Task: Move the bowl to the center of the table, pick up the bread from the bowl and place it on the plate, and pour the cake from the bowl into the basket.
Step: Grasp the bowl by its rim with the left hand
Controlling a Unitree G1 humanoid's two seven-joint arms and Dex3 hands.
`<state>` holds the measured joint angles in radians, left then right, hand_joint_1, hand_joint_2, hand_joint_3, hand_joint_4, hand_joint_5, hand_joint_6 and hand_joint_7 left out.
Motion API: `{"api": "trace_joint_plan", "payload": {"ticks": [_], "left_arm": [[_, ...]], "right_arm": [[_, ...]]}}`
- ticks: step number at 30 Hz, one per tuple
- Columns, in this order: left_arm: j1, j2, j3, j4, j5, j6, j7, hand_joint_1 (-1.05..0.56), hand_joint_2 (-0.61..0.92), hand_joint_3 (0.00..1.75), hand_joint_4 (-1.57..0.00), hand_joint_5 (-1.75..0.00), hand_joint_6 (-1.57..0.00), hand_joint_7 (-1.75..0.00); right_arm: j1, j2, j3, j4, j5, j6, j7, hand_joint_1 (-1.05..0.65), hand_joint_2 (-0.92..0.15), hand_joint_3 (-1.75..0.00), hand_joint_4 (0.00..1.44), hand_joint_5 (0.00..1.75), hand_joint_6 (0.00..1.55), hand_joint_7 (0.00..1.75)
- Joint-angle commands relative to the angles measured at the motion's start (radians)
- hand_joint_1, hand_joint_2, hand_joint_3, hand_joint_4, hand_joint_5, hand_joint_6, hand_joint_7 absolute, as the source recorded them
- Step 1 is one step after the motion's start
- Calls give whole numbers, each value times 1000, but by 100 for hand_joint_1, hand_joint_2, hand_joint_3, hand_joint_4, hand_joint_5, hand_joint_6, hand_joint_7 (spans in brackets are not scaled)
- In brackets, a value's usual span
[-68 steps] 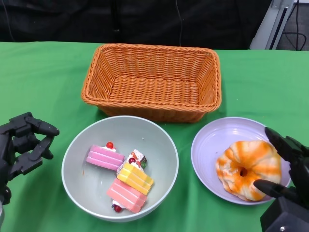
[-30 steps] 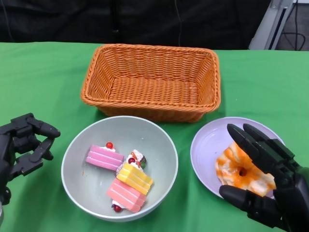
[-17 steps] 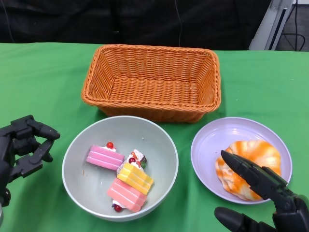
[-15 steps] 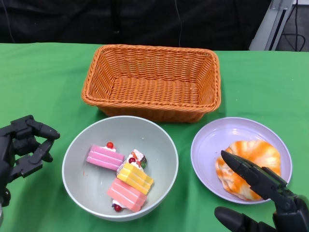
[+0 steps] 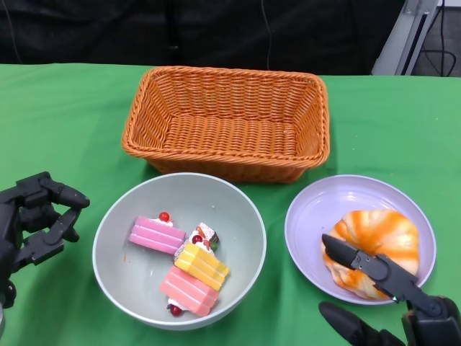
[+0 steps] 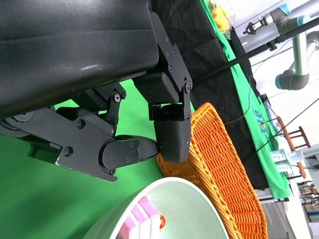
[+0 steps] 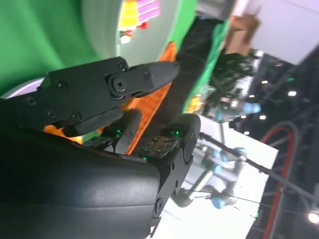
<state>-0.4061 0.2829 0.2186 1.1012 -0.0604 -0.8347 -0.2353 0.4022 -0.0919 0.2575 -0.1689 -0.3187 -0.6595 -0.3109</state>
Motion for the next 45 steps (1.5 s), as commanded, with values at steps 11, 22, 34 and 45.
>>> {"api": "trace_joint_plan", "payload": {"ticks": [11, 22, 34, 45], "left_arm": [[3, 35, -13, 0, 16, -32, -19, -16, 75, 59, -86, -137, -87, -108], [3, 37, -18, 2, 7, -47, -63, -17, 77, 54, -86, -137, -87, -106], [19, 75, -37, -31, -30, -118, -253, -27, 91, 14, -76, -91, -95, -42], [23, 258, -197, -156, 109, -456, -427, -68, 88, 1, -33, -21, -46, -3]], "right_arm": [[-76, 9, -96, 17, 504, 175, 297, -11, -68, -83, 65, 157, 59, 142], [-109, 25, -194, 1, 656, 284, 441, -14, -56, -105, 66, 171, 64, 139], [-112, 45, -225, -33, 620, 340, 476, -18, -48, -118, 72, 174, 67, 146], [-107, 62, -241, -37, 637, 371, 480, -20, -49, -113, 74, 173, 67, 143]]}}
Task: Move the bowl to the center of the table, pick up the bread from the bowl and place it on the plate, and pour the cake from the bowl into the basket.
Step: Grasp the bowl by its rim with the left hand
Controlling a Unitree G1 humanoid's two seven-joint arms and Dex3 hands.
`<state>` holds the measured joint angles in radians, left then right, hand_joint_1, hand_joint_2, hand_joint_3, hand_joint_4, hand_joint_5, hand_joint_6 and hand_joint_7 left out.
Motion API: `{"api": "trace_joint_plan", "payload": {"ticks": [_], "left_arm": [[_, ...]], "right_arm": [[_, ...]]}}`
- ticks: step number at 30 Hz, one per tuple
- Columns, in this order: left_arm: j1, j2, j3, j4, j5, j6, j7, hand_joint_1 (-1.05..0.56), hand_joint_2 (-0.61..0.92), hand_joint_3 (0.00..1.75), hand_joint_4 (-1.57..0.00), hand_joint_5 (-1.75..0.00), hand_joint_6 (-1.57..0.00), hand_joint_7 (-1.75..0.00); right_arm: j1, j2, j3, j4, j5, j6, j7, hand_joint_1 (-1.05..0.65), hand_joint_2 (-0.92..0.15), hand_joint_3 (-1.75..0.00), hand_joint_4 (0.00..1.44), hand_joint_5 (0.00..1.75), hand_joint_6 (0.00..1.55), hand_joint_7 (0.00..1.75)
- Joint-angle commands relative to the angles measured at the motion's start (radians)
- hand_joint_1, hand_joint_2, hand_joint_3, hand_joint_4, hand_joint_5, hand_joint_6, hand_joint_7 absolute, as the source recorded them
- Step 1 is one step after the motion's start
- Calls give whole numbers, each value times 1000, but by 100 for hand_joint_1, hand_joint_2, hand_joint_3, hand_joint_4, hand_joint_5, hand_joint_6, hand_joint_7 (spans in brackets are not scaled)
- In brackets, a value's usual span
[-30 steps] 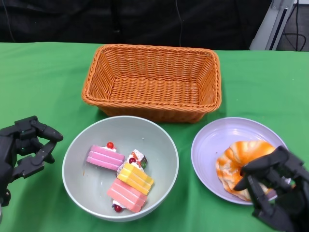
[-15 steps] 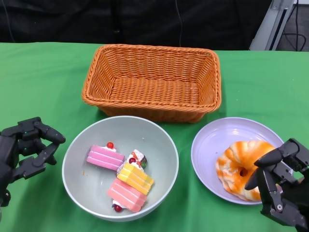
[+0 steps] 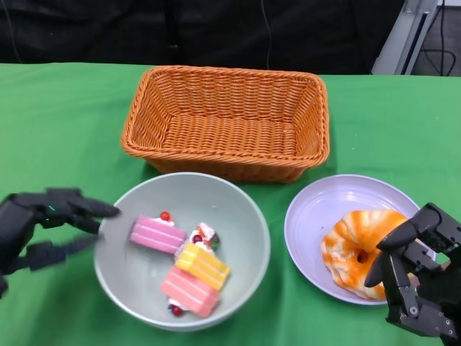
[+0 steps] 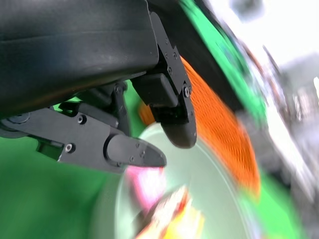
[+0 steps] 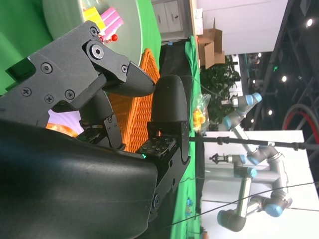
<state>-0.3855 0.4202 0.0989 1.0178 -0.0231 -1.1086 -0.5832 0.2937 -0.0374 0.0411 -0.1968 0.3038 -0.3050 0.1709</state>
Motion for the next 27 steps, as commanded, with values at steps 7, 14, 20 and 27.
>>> {"api": "trace_joint_plan", "payload": {"ticks": [7, 14, 20, 27], "left_arm": [[-12, 137, -79, -72, 140, -496, 25, -67, 81, 0, -60, -13, -60, -3], [2, 137, -109, -98, 167, -506, 115, -56, 81, 0, -72, -11, -71, -3], [-1, 136, -103, -85, 247, -506, 159, -53, 83, 1, -74, -10, -73, -2], [-15, 141, -54, -63, 375, -494, 205, -50, 84, 0, -76, -8, -75, -2]], "right_arm": [[6, 27, -33, -21, 15, 40, 0, -18, -52, -112, 71, 173, 66, 143], [105, 30, 3, -111, -8, 11, 42, -21, -49, -119, 72, 173, 65, 151], [145, 33, 31, -137, -55, -19, 48, -19, -41, -126, 71, 174, 64, 152], [132, 34, 32, -118, -62, -25, 51, -17, -47, -119, 72, 173, 62, 156]]}}
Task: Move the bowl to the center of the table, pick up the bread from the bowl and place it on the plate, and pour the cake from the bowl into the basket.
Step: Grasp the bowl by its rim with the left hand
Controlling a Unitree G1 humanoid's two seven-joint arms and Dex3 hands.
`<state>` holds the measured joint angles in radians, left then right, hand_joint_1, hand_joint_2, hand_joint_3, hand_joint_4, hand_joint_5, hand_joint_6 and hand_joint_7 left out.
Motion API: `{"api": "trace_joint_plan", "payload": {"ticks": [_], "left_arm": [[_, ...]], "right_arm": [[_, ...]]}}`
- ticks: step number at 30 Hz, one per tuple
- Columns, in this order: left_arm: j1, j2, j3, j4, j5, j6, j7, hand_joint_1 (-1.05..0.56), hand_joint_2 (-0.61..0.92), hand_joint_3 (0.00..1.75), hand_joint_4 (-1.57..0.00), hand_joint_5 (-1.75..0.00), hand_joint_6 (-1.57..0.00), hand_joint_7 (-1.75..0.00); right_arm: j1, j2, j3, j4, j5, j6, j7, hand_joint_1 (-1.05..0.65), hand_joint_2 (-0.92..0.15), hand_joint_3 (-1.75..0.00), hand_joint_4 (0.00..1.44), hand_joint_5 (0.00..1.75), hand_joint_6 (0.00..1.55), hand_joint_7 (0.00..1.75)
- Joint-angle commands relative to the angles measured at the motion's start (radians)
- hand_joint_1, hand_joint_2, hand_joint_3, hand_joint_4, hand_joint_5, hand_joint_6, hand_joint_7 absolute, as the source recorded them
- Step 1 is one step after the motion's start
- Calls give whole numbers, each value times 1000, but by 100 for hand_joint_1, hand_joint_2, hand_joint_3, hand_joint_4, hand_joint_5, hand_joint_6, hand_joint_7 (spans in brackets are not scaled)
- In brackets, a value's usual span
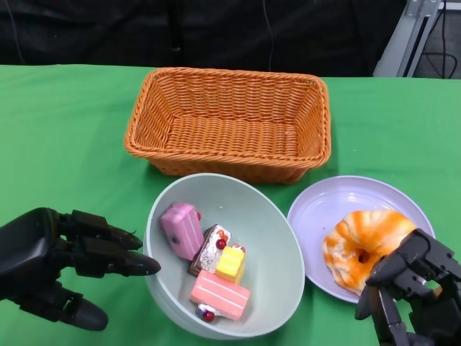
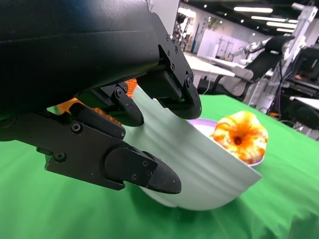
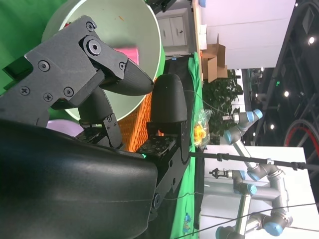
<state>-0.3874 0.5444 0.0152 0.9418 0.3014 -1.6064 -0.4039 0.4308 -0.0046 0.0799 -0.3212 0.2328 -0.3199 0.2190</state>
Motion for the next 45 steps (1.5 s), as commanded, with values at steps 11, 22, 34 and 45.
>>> {"api": "trace_joint_plan", "payload": {"ticks": [11, 22, 34, 45], "left_arm": [[-43, 101, 4, 28, 518, 299, 571, -43, 85, 1, -83, -6, -79, -1], [-92, 183, -216, 93, 628, 397, 926, -42, 84, 0, -88, -5, -82, -1], [-86, 228, -329, 80, 679, 310, 1224, -44, 86, 1, -92, -4, -85, -1], [-38, 312, -379, -115, 835, 260, 1484, -59, 86, 0, -74, 0, -71, 0]], "right_arm": [[-5, -2, -7, 15, 3, -14, 5, -12, -44, -129, 71, 175, 62, 157], [-2, -1, -8, 11, 4, -5, 2, -13, -42, -130, 70, 175, 63, 155], [11, 1, -2, -5, -2, -8, -2, -13, -41, -134, 71, 175, 63, 156], [53, -5, 14, -48, 3, -3, 6, -18, -39, -136, 72, 174, 63, 159]]}}
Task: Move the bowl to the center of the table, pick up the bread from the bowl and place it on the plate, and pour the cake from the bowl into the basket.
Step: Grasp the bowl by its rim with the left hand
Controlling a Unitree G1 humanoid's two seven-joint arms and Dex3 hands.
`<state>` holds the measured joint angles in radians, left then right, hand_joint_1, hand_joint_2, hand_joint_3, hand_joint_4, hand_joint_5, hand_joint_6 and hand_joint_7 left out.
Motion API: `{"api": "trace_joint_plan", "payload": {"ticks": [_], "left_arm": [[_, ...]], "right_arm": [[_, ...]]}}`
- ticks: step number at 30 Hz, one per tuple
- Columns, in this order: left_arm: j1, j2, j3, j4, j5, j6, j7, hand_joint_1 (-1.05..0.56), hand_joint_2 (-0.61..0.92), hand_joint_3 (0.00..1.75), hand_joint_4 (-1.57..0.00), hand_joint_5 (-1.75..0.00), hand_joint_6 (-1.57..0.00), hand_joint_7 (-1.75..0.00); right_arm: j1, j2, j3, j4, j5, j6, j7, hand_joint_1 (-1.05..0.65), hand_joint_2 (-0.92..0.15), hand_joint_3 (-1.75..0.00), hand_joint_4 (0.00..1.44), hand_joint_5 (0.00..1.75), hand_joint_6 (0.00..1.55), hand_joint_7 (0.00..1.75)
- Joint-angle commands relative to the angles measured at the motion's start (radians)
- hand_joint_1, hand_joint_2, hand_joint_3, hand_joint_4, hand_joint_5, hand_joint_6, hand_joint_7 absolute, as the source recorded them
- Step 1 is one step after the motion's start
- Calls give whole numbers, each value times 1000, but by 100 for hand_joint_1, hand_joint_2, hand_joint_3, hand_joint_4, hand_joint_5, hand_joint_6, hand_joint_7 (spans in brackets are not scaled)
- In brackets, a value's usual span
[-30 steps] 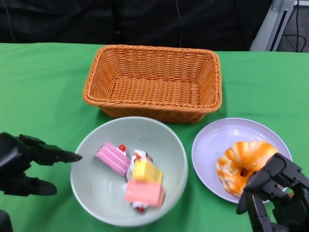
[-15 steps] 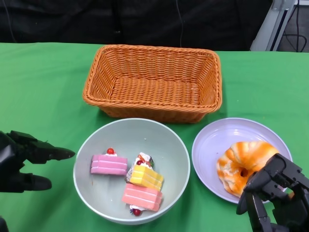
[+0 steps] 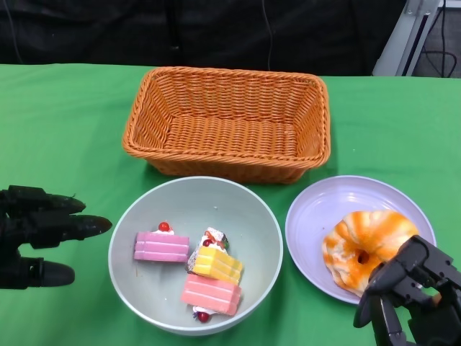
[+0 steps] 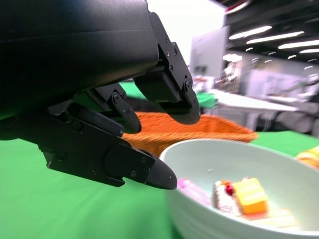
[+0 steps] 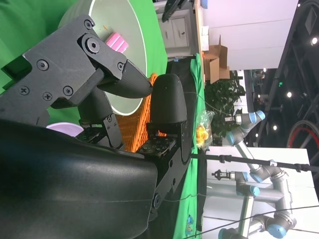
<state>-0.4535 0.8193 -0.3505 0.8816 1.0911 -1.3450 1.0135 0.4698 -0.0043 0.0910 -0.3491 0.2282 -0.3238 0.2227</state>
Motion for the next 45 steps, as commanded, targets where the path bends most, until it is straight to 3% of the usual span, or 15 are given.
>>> {"api": "trace_joint_plan", "payload": {"ticks": [1, 4, 13, 22, 29, 45], "left_arm": [[34, 43, -18, -75, 61, 3, 89, -60, 86, 0, -73, 0, -70, 0], [42, 52, -31, -113, 91, -5, 137, -61, 85, 0, -72, 0, -70, 0], [71, 51, -45, -210, 107, -89, 121, -59, 81, 1, -74, -1, -70, 0], [61, 27, -65, -230, 90, -121, 25, -51, 80, 0, -87, -7, -78, -3], [56, -11, -82, -225, 83, -50, -40, -51, 84, 1, -90, -6, -81, -3], [40, -111, -136, -200, 0, 171, -314, -40, 84, 0, -92, -3, -82, 0]], "right_arm": [[17, -6, 4, -24, 10, 3, 3, -18, -39, -136, 71, 175, 63, 159], [26, -4, 6, -35, 14, 15, -1, -17, -40, -136, 72, 174, 63, 158], [62, -2, 6, -67, 36, 46, -2, -19, -43, -130, 74, 175, 63, 161], [110, -1, 17, -101, 48, 49, -2, -16, -46, -129, 75, 175, 61, 163], [134, -3, 38, -118, 39, 34, 0, -16, -42, -141, 75, 175, 57, 169], [118, 4, 49, -90, 25, 15, -1, -17, -40, -139, 74, 175, 58, 168]]}}
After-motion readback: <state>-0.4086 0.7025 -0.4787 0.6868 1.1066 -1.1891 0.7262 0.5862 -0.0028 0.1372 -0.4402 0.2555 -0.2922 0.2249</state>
